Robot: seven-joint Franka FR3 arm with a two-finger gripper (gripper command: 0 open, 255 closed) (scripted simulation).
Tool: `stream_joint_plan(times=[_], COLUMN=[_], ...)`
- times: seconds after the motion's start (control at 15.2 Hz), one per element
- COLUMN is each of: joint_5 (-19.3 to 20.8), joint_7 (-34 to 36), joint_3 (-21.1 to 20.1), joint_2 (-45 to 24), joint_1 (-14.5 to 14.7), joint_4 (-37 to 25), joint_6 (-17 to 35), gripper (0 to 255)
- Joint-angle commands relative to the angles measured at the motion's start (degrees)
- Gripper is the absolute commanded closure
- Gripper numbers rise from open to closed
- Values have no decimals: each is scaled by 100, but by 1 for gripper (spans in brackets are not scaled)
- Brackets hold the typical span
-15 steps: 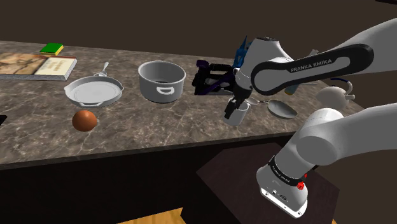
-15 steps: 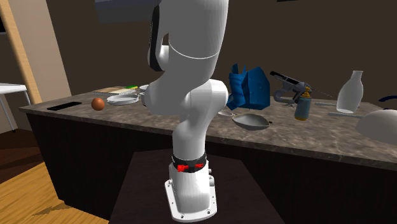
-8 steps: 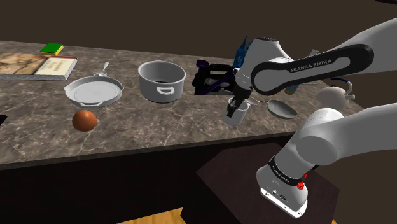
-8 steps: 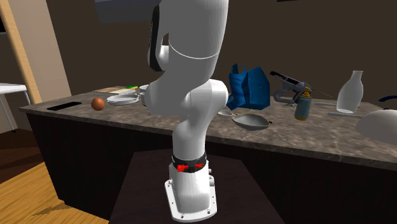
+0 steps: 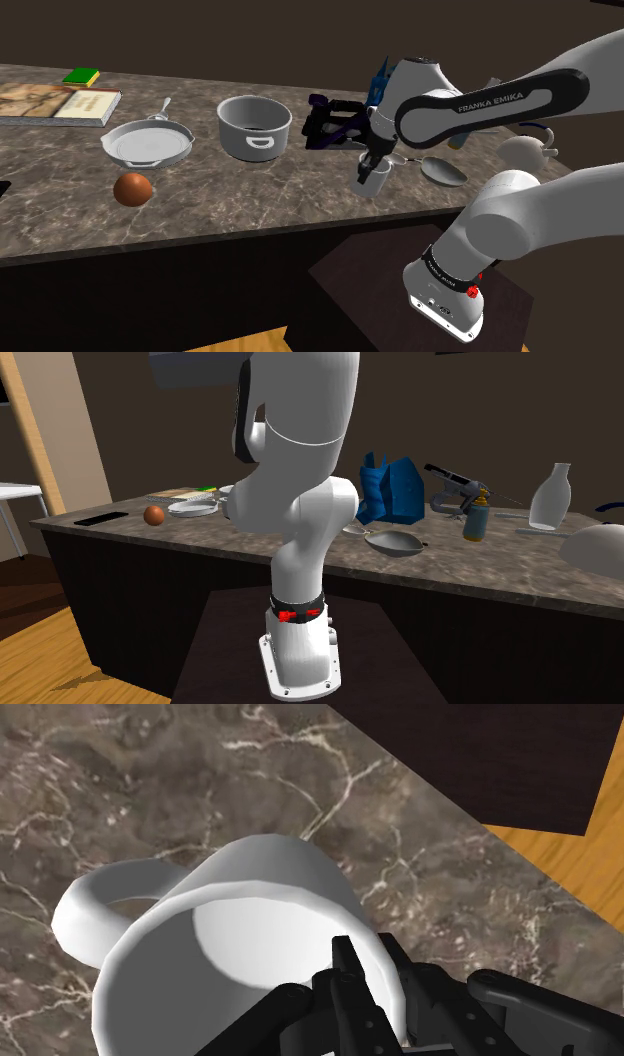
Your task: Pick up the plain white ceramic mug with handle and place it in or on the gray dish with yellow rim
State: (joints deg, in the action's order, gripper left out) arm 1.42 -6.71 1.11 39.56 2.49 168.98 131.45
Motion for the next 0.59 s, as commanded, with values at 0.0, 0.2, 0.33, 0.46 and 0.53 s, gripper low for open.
stream_joint_plan(times=[0.0,0.2,0.33,0.46,0.53], joint_5=[-3,-8,-12,-15,-16], joint_7=[0,-2,-4,-5,-6], joint_3=[-3,-6,-8,-10,-11], joint_2=[100,278,382,474,516], joint_1=[2,4,6,7,8], joint_4=[-70,-218,-324,-434,-492], joint_6=[-169,-495,-704,-907,-1006], gripper=[255,255,255,255,255])
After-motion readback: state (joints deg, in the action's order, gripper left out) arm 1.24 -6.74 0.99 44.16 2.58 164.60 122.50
